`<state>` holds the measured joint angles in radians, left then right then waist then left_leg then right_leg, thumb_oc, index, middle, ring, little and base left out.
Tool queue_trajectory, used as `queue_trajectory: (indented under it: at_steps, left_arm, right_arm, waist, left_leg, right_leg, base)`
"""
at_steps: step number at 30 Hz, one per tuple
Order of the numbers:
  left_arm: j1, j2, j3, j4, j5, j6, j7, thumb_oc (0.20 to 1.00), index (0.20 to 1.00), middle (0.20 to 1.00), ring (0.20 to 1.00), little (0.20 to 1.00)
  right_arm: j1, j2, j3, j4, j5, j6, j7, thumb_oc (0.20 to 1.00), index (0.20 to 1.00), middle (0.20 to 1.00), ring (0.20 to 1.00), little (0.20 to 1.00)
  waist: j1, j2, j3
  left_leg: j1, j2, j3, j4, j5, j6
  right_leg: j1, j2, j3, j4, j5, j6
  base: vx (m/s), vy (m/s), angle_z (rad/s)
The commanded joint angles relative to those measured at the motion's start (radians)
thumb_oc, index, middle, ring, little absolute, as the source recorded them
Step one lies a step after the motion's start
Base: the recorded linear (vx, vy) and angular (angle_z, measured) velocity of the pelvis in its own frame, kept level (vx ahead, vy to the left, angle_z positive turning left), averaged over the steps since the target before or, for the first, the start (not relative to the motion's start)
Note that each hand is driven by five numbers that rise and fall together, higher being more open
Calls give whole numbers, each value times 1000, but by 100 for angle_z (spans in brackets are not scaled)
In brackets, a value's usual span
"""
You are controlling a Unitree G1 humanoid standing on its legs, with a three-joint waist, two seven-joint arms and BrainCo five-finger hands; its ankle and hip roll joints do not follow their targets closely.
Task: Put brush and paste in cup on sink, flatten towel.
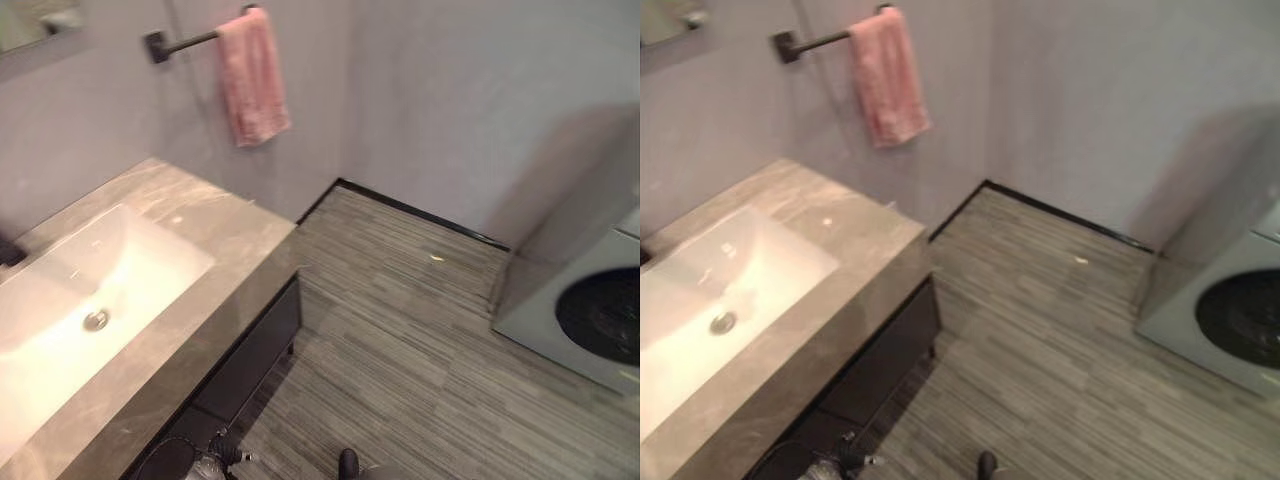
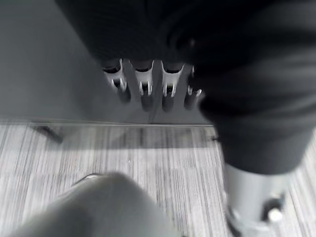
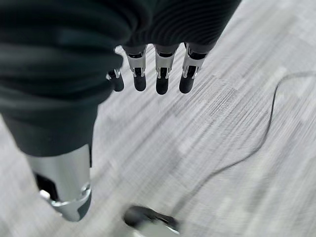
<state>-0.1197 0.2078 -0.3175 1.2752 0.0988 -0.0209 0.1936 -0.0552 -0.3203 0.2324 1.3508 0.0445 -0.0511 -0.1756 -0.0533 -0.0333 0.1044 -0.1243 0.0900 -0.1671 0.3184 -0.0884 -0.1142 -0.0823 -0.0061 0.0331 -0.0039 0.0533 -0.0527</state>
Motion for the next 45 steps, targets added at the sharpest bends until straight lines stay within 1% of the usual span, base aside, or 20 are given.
queue_trajectory:
  at_steps: [1,3,7,11,13,21,22,23,24,25,28,31,35,37,38,39,40,41,43,45]
  left_arm:
    - [-18,24,-26,29,42,-35,19,1000,1000,1000,1000,1000]
    - [-21,27,-28,34,49,-33,17,1000,1000,1000,1000,1000]
    - [-27,18,-62,30,103,-36,14,1000,1000,1000,1000,1000]
    - [-37,13,-72,3,94,-46,21,1000,1000,1000,1000,1000]
    - [-50,11,-99,-9,107,-52,19,1000,1000,1000,1000,1000]
    - [-39,19,-64,35,106,-44,6,1000,1000,1000,1000,1000]
    - [-22,22,-46,43,100,-42,6,1000,1000,1000,1000,1000]
    - [-21,22,-46,43,100,-42,6,1000,1000,1000,1000,1000]
    - [-5,27,-44,47,113,-38,-1,1000,1000,1000,1000,1000]
    - [0,30,-51,47,130,-37,-1,1000,1000,1000,1000,1000]
    - [-2,36,-118,43,228,-31,-11,1000,1000,1000,1000,1000]
    - [-15,32,-63,52,162,-31,-6,1000,1000,1000,1000,1000]
    - [-32,17,-85,29,163,-36,3,1000,1000,1000,1000,1000]
    - [-57,17,-135,5,211,-37,2,1000,1000,1000,1000,1000]
    - [-57,16,-135,6,211,-37,2,1000,1000,1000,1000,1000]
    - [-66,21,-101,11,179,-36,10,1000,1000,1000,1000,1000]
    - [-66,21,-101,11,179,-36,10,1000,1000,1000,1000,1000]
    - [-66,24,-63,39,140,-29,10,1000,1000,1000,1000,1000]
    - [-63,23,-56,49,132,-27,11,1000,1000,1000,1000,1000]
    - [-52,23,-33,65,115,-23,18,1000,1000,1000,1000,1000]
  right_arm:
    - [-2,5,14,20,-3,-23,-14,1000,1000,1000,1000,1000]
    - [-5,0,12,11,-2,-24,-17,1000,1000,1000,1000,1000]
    - [-6,-3,-10,-31,35,-32,-16,1000,1000,1000,1000,1000]
    - [-13,9,4,-31,20,-26,-11,1000,1000,1000,1000,1000]
    - [-6,30,47,-3,-61,-9,-3,1000,1000,1000,1000,1000]
    - [-15,60,35,-27,-35,-13,11,1000,1000,1000,1000,1000]
    - [-19,72,46,-43,-44,-14,11,1000,1000,1000,1000,1000]
    - [-19,72,46,-44,-44,-14,11,1000,1000,1000,1000,1000]
    - [-14,84,52,-63,-45,-18,11,1000,1000,1000,1000,1000]
    - [-8,87,60,-67,-47,-23,16,1000,1000,1000,1000,1000]
    - [4,89,81,-69,-46,-30,25,1000,1000,1000,1000,1000]
    - [45,98,65,-52,15,-37,36,1000,1000,1000,1000,1000]
    - [56,88,70,-14,-8,-28,35,1000,1000,1000,1000,1000]
    - [48,70,75,-13,-1,-33,42,1000,1000,1000,1000,1000]
    - [48,70,75,-13,-1,-33,42,1000,1000,1000,1000,1000]
    - [45,57,88,-30,6,-37,62,1000,1000,1000,1000,1000]
    - [45,57,89,-30,6,-37,62,1000,1000,1000,1000,1000]
    - [38,46,81,-52,18,-37,58,1000,1000,1000,1000,1000]
    - [35,42,72,-54,29,-35,52,1000,1000,1000,1000,1000]
    - [31,33,57,-64,41,-38,44,1000,1000,1000,1000,1000]
  waist:
    - [37,-22,48]
    - [32,-20,48]
    - [-12,9,26]
    - [-17,23,32]
    - [-12,28,33]
    - [-30,14,28]
    - [-15,6,34]
    - [-16,6,34]
    - [-9,0,44]
    - [-14,-3,44]
    - [-21,-9,42]
    - [-23,-10,20]
    - [-27,2,2]
    - [-32,-3,16]
    - [-32,-3,16]
    - [-25,-17,36]
    - [-27,-16,36]
    - [-28,-32,53]
    - [-30,-30,54]
    - [-24,-33,54]
  left_leg:
    - [-27,-130,32,-83,46,97]
    - [-21,-124,38,-89,45,96]
    - [72,-93,157,-197,19,104]
    - [100,-93,210,-232,6,119]
    - [108,-108,226,-248,0,133]
    - [130,-128,307,-279,-13,160]
    - [138,-120,349,-283,-17,160]
    - [139,-119,349,-283,-18,160]
    - [146,-106,382,-283,-16,157]
    - [147,-103,385,-283,-14,157]
    - [141,-105,386,-269,-14,157]
    - [138,-113,364,-263,-2,144]
    - [140,-107,351,-253,0,131]
    - [101,-92,340,-125,-13,107]
    - [100,-91,340,-124,-14,107]
    - [39,-70,336,22,25,70]
    - [34,-68,334,30,22,69]
    - [-19,-32,344,144,76,42]
    - [-28,-24,353,128,91,44]
    - [-58,-46,352,60,78,62]
  right_leg:
    - [61,3,43,68,-97,115]
    - [60,3,55,65,-93,116]
    - [58,-9,86,54,-84,132]
    - [39,-20,116,58,-67,148]
    - [25,-44,117,53,-48,170]
    - [-43,-82,151,65,13,228]
    - [-66,-102,63,86,24,226]
    - [-66,-102,62,87,23,226]
    - [-81,-106,-67,128,9,210]
    - [-83,-88,-83,144,-2,202]
    - [-73,-47,-85,151,-31,187]
    - [-25,-20,-28,78,-23,156]
    - [10,-9,-28,32,-23,140]
    - [40,-4,-21,6,-22,120]
    - [40,-4,-22,6,-22,120]
    - [73,1,-23,-10,-21,98]
    - [73,3,-24,-11,-20,97]
    - [109,8,-34,-26,-34,77]
    - [115,8,-35,-30,-40,74]
    - [117,0,-26,-31,-47,79]
  base:
    - [29,-2,-142]
    - [61,48,-61]
    - [67,129,-15]
    - [-21,162,-58]
    - [-62,184,-47]
    - [-73,132,-29]
    - [-80,37,-87]
    - [-154,-2,-105]
    - [-126,-25,-84]
    - [-125,-26,-66]
    - [-58,-43,-57]
    - [9,-140,12]
    - [37,-107,14]
    - [2,-148,29]
    - [7,-252,38]
    - [7,-151,18]
    - [57,-312,25]
    - [44,-165,19]
    - [72,-93,10]
    - [90,-1,-8]
